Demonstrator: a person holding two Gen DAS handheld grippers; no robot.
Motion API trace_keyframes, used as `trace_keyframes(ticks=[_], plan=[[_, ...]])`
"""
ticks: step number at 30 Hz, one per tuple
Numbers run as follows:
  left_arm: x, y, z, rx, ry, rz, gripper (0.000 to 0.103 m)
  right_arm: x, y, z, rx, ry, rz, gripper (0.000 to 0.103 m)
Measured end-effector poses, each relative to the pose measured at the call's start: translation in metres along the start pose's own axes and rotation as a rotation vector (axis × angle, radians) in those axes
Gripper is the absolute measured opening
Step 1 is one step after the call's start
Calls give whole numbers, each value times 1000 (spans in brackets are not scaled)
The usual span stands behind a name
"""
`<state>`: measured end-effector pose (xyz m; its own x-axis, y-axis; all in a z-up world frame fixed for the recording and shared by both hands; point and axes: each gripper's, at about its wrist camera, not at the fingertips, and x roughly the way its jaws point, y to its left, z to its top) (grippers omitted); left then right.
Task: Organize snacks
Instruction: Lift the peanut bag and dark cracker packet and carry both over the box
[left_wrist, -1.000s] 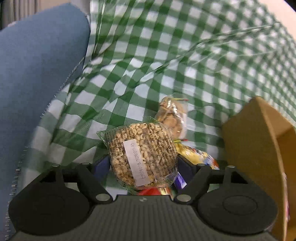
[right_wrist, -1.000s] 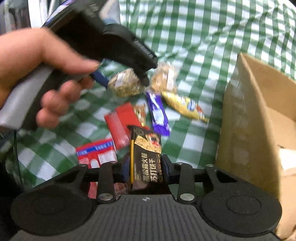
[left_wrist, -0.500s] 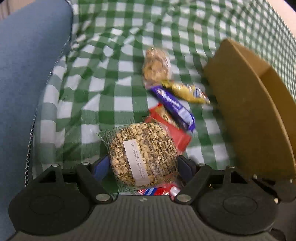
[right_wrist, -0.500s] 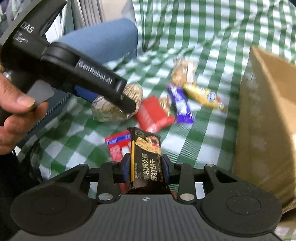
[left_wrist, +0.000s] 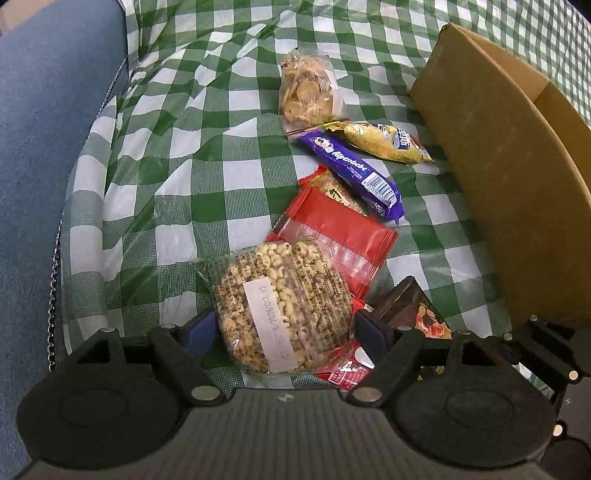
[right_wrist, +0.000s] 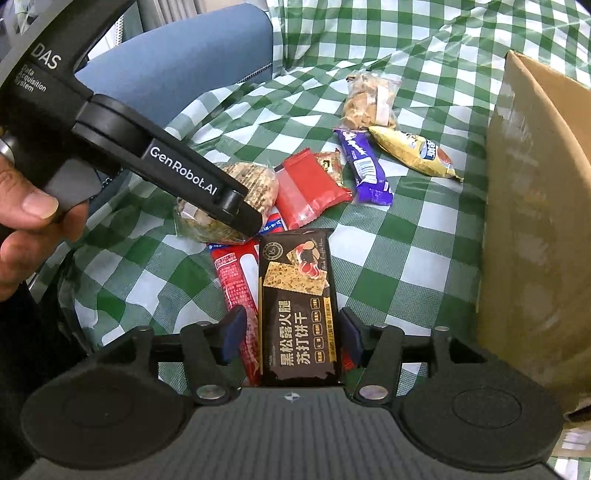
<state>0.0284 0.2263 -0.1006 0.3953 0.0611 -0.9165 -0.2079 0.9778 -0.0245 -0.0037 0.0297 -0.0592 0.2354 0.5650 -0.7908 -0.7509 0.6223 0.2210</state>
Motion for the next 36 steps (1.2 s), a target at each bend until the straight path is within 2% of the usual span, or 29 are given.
trace_keyframes(ticks=[5,9,20,24,31,36], plan=[[3,-2,2,-1,6,1,85,3,-1,0,4,2,-6,55],[6,-2,3,-1,11,3,85,1,-1,1,-4,-13,-16,41],[6,-3,4,4,4,1,83,-13,4,2,-64,-84,-58,40],[-10,-5,5,3,-81,5,83,-30,6,2,-93,-153,-76,40],[-58,-5,5,-79,-329,27,83,-74,5,3,-111,-329,-105,40],[-79,-10,10,-133,-418,-54,83,-117,-8,7,-95,-463,-113,40]])
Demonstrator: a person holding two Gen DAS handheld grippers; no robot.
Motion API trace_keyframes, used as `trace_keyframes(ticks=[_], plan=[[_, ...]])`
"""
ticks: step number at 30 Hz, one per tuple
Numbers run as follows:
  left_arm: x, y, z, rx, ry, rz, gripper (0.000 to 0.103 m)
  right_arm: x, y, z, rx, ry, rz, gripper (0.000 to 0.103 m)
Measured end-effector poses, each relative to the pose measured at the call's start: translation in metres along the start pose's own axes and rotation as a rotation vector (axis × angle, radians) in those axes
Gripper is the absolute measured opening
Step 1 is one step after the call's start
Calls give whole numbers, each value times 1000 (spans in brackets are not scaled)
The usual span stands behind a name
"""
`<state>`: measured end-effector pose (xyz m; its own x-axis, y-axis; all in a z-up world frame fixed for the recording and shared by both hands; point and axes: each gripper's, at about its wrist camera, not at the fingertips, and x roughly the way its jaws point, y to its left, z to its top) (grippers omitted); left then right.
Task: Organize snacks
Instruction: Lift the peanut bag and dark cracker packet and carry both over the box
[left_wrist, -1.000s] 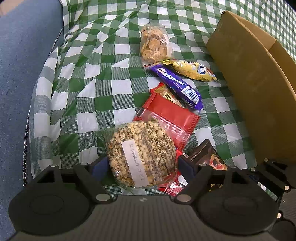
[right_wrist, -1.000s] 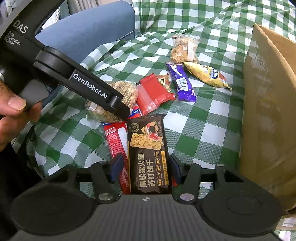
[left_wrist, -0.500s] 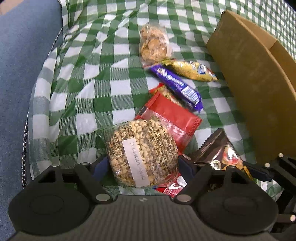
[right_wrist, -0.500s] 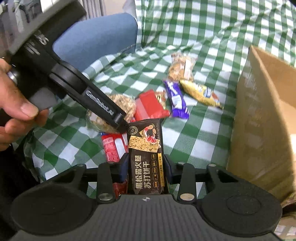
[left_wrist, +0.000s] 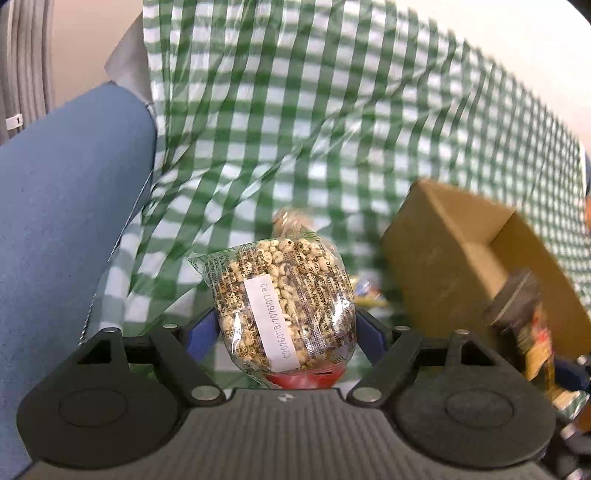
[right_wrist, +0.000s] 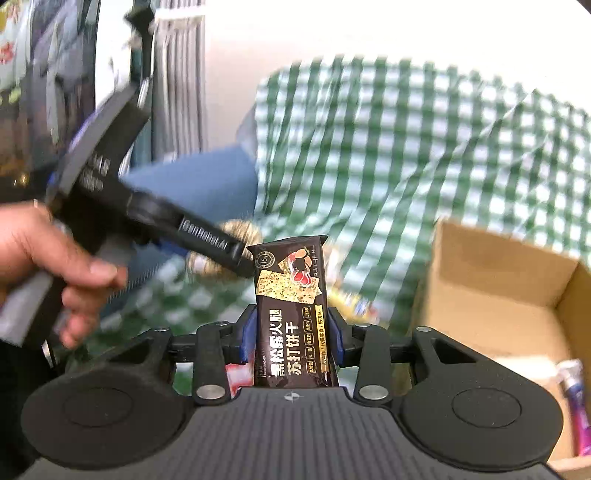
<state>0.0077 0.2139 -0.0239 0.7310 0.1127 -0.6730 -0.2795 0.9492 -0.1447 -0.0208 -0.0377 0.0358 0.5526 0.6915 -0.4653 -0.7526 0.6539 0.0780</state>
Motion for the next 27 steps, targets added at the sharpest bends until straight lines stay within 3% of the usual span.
trace_keyframes(ticks=[3,6,10,13,15,17,20,27], plan=[[-10,-15,7,4,-51,-28,83,-22,-21,13,30,-66,-38,40],[-18,-33,17,-16,-80,-108,83,-39,-51,30,77,-99,-91,40],[-19,-67,43,-44,-84,-174,83,-64,-103,51,112,-177,-191,40],[-16,-99,55,-18,-156,-225,83,-70,-142,52,152,-201,-293,40],[-12,-121,47,61,-231,-224,83,-73,-165,38,210,-204,-370,40],[-3,-138,37,110,-198,-212,83,-71,-184,24,279,-144,-433,40],[8,-151,40,63,-163,-296,83,-76,-203,19,345,-161,-477,40],[24,-160,54,110,-209,-313,83,-50,-225,12,348,-102,-542,40]])
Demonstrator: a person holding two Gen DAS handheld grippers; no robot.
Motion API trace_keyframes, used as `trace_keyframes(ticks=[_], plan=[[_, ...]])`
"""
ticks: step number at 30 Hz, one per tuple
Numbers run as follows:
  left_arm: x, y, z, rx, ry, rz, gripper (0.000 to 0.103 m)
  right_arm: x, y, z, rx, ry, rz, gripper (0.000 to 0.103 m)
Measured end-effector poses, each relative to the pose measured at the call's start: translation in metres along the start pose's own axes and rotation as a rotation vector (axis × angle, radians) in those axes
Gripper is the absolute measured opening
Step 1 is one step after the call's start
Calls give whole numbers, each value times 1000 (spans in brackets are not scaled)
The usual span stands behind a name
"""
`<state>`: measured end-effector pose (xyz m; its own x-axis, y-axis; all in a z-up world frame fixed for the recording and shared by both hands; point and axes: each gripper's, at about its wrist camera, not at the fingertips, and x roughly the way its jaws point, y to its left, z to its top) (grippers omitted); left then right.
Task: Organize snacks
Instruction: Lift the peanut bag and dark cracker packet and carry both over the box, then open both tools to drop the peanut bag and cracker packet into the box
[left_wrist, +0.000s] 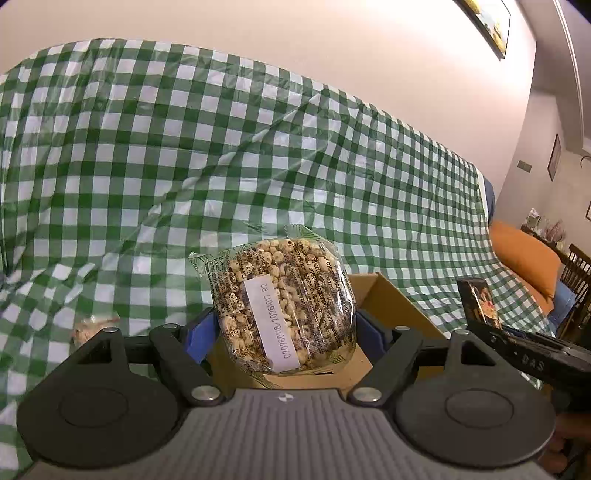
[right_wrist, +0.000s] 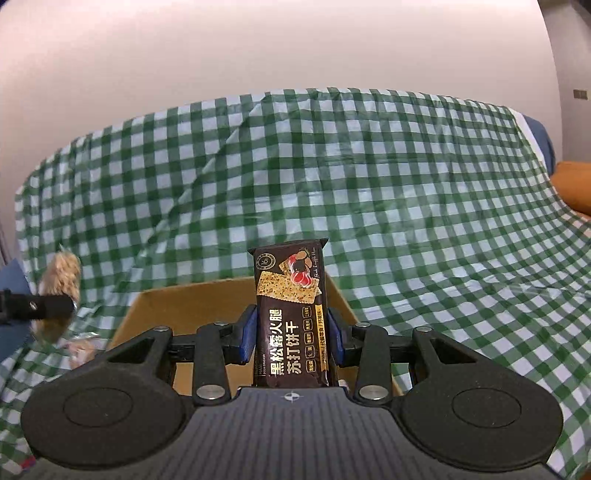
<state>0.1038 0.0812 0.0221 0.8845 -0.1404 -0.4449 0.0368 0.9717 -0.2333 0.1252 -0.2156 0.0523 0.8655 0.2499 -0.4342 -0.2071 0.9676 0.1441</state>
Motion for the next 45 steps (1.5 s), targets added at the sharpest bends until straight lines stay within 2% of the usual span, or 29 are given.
trace_keyframes(ticks=[2,6,19,30,32,33,35,37,42,45], plan=[[4,11,3,-23,-8,-19,83,6,3,-1,-33,0,-1,40],[7,27,2,-94,31,-30,83,2,6,-5,-97,12,-5,40],[12,-4,-12,18,44,-69,83,0,12,-9,-128,27,-14,40],[12,-13,-14,15,41,-99,83,1,13,-10,-133,32,-15,41],[14,-17,-15,22,50,-125,84,1,14,-10,-136,34,-12,41],[14,-18,-14,26,56,-146,88,2,15,-11,-138,37,-10,41],[12,-19,-13,26,49,-176,98,3,16,-10,-141,41,-15,46],[9,-16,-12,14,22,-178,101,5,17,-11,-140,51,-34,74],[6,-3,-12,-22,27,-159,101,4,20,-12,-139,33,-64,75],[-5,5,-11,-18,-12,-127,96,1,23,-13,-143,-12,-96,75]])
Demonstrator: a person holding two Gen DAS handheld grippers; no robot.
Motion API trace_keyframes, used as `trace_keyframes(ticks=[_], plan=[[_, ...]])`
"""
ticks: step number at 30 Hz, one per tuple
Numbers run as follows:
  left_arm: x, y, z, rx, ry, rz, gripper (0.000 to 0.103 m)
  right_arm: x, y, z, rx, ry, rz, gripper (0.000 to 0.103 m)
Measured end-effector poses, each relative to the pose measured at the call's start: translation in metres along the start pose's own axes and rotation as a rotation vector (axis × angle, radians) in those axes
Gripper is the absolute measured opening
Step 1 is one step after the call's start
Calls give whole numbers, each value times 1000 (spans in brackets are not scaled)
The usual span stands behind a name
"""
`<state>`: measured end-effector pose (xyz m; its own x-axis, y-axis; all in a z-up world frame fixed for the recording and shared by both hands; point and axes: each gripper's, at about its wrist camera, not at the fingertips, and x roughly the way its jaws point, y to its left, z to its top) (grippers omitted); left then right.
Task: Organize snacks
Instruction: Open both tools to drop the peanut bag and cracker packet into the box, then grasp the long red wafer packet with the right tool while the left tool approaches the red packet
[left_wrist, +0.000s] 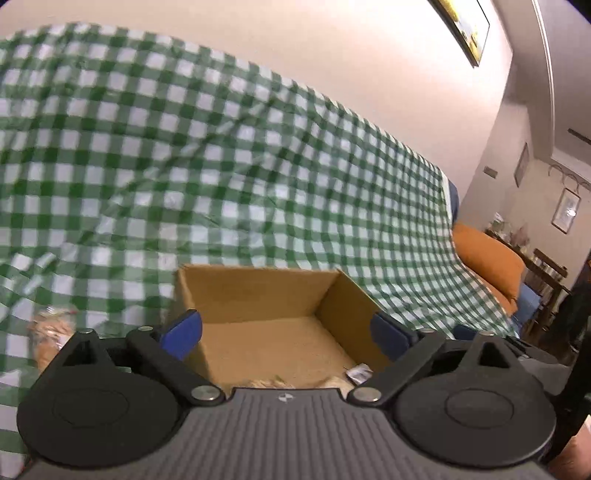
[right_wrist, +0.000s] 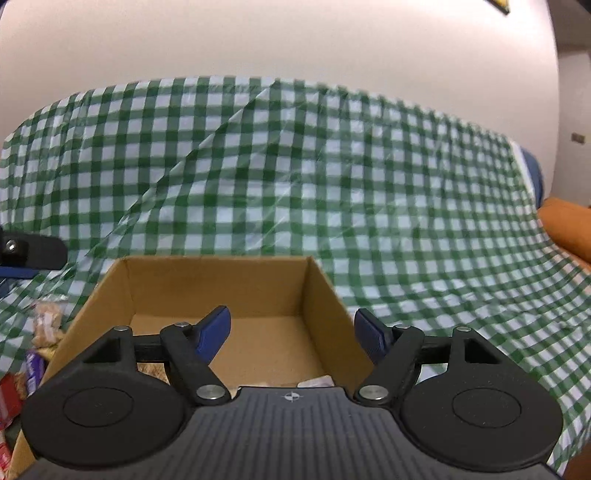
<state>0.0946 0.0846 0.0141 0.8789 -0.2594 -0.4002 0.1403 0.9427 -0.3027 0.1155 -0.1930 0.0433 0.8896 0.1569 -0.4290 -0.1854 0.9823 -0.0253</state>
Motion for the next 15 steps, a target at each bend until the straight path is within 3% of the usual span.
trace_keyframes(ticks=[2,5,7,8,11,13,14,15], plan=[[-15,8,0,2,-26,19,90,-4,0,2,19,-29,0,75],[-38,30,4,-30,1,25,63,-13,5,5,37,-68,1,75],[-55,48,9,-58,38,42,38,-21,10,6,48,-86,32,75],[-64,56,10,-53,52,64,33,-26,13,7,49,-92,57,75],[-87,77,8,-22,54,146,30,-37,29,8,33,-93,137,64],[-97,97,-8,-51,49,176,30,-45,42,8,38,-81,206,49],[-100,110,-22,-84,69,189,30,-49,49,7,44,-71,246,45],[-93,121,-28,-140,170,246,22,-54,58,5,49,-55,295,37]])
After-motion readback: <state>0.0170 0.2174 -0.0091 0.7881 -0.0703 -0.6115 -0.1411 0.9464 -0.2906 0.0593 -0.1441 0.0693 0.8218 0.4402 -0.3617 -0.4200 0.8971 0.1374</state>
